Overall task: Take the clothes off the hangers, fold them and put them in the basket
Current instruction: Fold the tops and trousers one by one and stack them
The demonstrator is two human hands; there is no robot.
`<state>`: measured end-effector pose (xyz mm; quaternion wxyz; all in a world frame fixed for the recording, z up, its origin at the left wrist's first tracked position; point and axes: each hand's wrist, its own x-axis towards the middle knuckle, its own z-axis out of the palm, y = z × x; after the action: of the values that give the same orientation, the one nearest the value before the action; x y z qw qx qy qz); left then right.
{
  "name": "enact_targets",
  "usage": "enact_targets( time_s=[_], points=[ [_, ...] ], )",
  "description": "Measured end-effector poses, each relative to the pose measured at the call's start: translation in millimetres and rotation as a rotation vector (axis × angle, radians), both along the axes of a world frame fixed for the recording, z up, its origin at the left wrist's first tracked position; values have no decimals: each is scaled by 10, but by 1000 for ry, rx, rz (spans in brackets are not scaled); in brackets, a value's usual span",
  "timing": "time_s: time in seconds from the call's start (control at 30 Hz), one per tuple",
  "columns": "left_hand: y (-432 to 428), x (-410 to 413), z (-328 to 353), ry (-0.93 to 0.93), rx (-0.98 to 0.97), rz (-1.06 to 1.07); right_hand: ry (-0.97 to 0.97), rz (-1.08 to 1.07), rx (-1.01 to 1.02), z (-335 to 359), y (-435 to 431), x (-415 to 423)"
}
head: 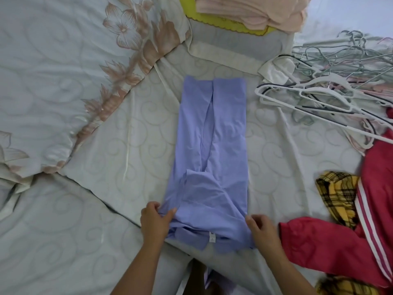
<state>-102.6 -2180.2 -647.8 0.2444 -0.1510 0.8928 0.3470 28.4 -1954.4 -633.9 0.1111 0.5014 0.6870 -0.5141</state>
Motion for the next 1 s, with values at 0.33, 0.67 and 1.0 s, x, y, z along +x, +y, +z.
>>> enact_targets(
  time_s=[0.33,0.67,1.0],
  points=[
    [-50,107,106,-230,256,-33,-238,101,-329,148,-3,-43],
    [79,166,214,-477,462,201,-189,145,-290,253,16,-194],
    [717,-1270,775,-522,724,189,61,-237,-578,693,890,-1413]
  ],
)
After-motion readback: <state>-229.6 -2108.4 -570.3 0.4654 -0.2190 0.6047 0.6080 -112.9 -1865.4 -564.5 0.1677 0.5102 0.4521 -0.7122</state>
